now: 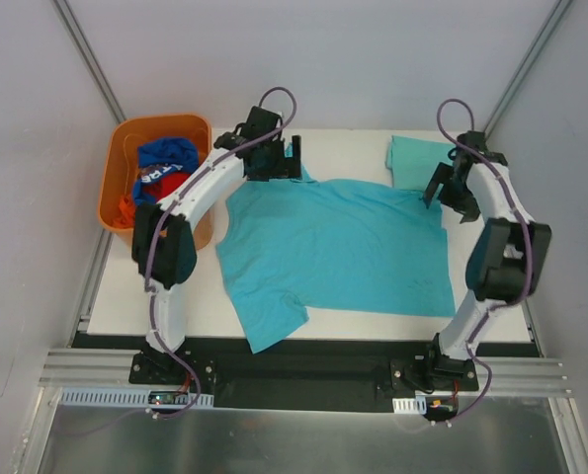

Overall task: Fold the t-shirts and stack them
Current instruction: Flatten out the tshirt, then grap the side of the flattened tshirt closest away from the robot with both arms

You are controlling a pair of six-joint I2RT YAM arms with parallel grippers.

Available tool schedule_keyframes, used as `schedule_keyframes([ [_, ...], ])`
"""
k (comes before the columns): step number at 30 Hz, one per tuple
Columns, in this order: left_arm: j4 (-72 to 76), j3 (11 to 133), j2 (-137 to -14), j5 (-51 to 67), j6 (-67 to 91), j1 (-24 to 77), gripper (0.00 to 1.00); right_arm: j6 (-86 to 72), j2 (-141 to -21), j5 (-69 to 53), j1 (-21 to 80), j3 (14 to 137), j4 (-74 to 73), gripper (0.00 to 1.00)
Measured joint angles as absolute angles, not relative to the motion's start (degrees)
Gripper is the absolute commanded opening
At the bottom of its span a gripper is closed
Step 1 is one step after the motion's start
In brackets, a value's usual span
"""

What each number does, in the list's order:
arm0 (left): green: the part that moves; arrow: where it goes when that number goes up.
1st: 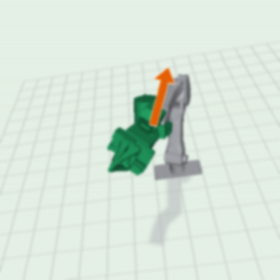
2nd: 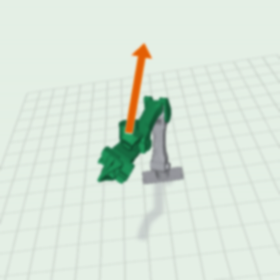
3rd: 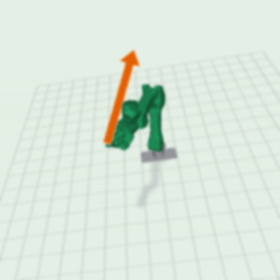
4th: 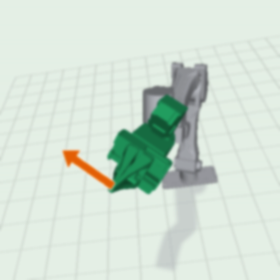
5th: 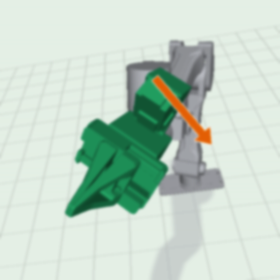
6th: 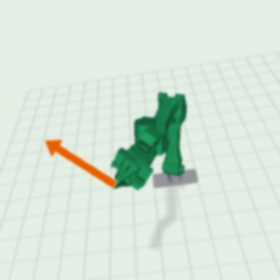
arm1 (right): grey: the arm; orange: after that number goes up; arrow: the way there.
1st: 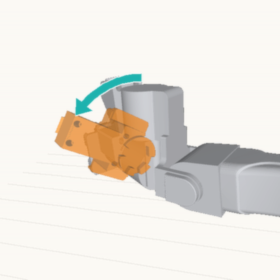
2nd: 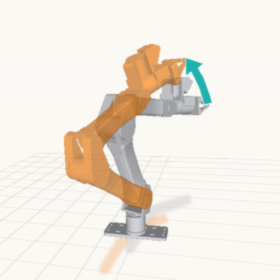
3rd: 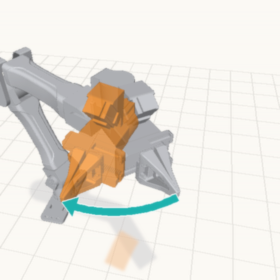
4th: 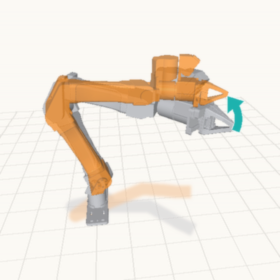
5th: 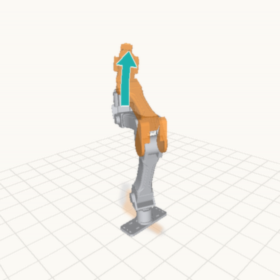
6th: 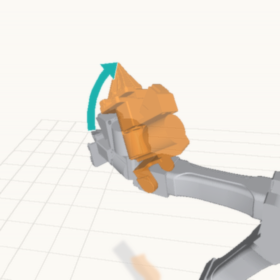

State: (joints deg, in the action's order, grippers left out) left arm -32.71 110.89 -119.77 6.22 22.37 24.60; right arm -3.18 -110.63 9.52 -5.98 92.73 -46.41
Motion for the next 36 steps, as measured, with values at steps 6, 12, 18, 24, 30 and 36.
schedule_keyframes([
  [6,-29.0,83.1,-85.6,0.0,25.6,36.9,0.99,-8.8,-76.4,10.1,-5.9,68.0,-41.3,0.97],
  [12,-30.0,55.7,-61.7,-5.7,36.6,45.5,0.99,-13.5,-54.6,10.9,-5.8,50.6,-42.5,0.97],
  [18,-32.5,34.9,-50.2,-3.2,49.4,55.9,0.84,-14.3,-48.2,11.4,-5.8,43.6,-44.2,0.97],
  [24,-33.4,26.3,-48.7,0.3,60.1,60.3,0.63,-14.3,-48.1,11.6,-5.8,42.4,-44.0,0.97],
  [30,-32.8,27.2,-56.1,1.1,64.0,61.0,0.53,-16.1,-47.0,13.1,-5.8,38.9,-43.4,0.97],
  [36,-31.5,27.8,-60.9,1.2,66.8,61.9,0.48,-19.1,-38.3,15.5,-5.8,36.2,-44.9,0.97],
])
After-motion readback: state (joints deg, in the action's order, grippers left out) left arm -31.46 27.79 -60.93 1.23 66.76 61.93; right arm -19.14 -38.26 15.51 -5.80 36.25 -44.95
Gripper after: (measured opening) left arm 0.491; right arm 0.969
